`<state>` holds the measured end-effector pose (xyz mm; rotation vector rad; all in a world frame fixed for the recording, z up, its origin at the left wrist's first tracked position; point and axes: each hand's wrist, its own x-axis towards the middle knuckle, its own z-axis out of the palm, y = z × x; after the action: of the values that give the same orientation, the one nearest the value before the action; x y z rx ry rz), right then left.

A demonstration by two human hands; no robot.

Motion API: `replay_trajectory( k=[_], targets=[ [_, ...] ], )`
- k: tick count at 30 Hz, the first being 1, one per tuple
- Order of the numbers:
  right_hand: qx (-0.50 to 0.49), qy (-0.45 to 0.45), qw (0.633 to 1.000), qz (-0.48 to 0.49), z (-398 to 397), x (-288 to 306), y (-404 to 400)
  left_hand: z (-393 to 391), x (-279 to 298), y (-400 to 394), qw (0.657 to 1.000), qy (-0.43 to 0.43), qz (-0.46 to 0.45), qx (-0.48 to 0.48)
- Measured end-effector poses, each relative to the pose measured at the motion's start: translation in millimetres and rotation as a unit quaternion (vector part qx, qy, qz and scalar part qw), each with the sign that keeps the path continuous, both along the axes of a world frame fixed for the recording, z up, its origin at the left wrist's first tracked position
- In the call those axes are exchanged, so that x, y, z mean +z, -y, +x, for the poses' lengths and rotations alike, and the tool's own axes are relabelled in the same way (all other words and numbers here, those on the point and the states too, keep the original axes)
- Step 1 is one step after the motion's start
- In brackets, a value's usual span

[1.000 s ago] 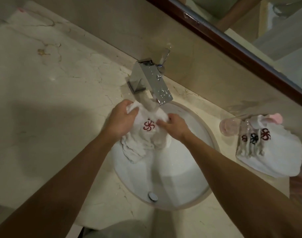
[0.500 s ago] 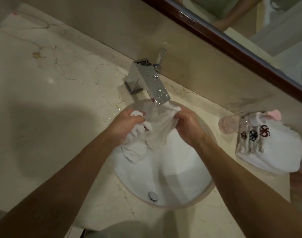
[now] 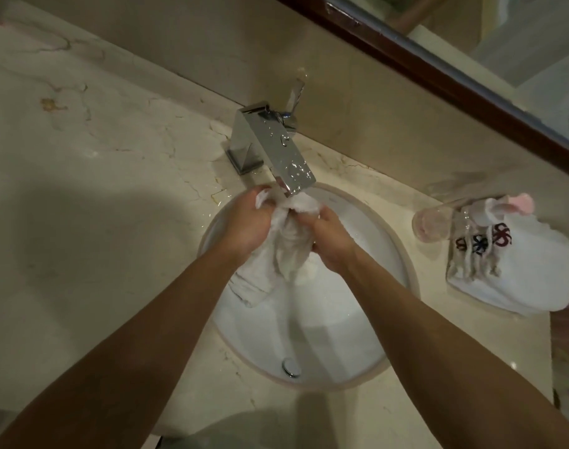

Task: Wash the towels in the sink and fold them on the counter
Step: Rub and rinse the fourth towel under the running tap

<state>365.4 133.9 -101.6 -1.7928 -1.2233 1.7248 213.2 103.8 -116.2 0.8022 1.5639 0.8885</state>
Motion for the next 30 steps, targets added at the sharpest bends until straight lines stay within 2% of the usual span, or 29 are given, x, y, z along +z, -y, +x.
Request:
replay_trajectory(
  k=[2,5,6,8,10,12,14,17,18,19,21,22,24,26,27,30],
  targets=[
    [-0.017,0.009,0.999,0.035,-14,1,-7,4,-13,-2,0.997,-0.064,-0.041,-0.018],
    [0.006,0.101,0.992,0.074,-38,-12,-6,17,-36,-5,0.995,-0.046,-0.083,0.009],
    [0.041,0.145,0.983,0.100,-42,-18,-4,19,-35,-5,0.995,-0.044,-0.090,0.022],
    [0.059,0.179,0.969,0.158,-45,-22,-2,21,-23,-5,0.994,-0.074,-0.083,0.024],
    [-0.066,0.125,0.981,0.129,-41,-20,-10,26,-15,-5,0.990,-0.142,-0.025,0.000],
    [-0.191,0.047,0.980,0.005,-37,-24,-10,31,-10,-4,0.985,-0.173,-0.003,-0.002],
    [-0.174,0.028,0.984,-0.011,-41,-31,5,30,-15,-6,0.988,-0.142,-0.048,0.020],
    [-0.076,0.059,0.993,0.063,-57,-24,24,22,-24,-7,0.989,0.030,-0.113,0.090],
    [-0.058,0.086,0.990,0.097,-56,-22,20,24,-23,-8,0.986,0.064,-0.115,0.103],
    [-0.063,0.130,0.981,0.132,-55,-22,12,28,-17,-10,0.990,0.054,-0.094,0.095],
    [-0.121,0.206,0.962,0.134,-48,-23,-8,38,-2,-14,0.997,0.018,-0.036,0.069],
    [-0.143,0.204,0.961,0.122,-48,-22,-14,39,1,-16,0.998,0.007,-0.013,0.060],
    [-0.109,0.175,0.970,0.132,-55,-19,-11,31,-5,-26,0.997,-0.013,-0.028,0.065],
    [-0.030,0.160,0.974,0.159,-64,-13,0,22,-15,-30,0.990,0.033,-0.078,0.116],
    [-0.027,0.163,0.972,0.167,-63,-10,3,24,-19,-26,0.985,0.056,-0.098,0.127],
    [-0.167,0.189,0.963,0.095,-56,-19,-13,40,-18,-11,0.990,0.049,-0.105,0.084]
  ],
)
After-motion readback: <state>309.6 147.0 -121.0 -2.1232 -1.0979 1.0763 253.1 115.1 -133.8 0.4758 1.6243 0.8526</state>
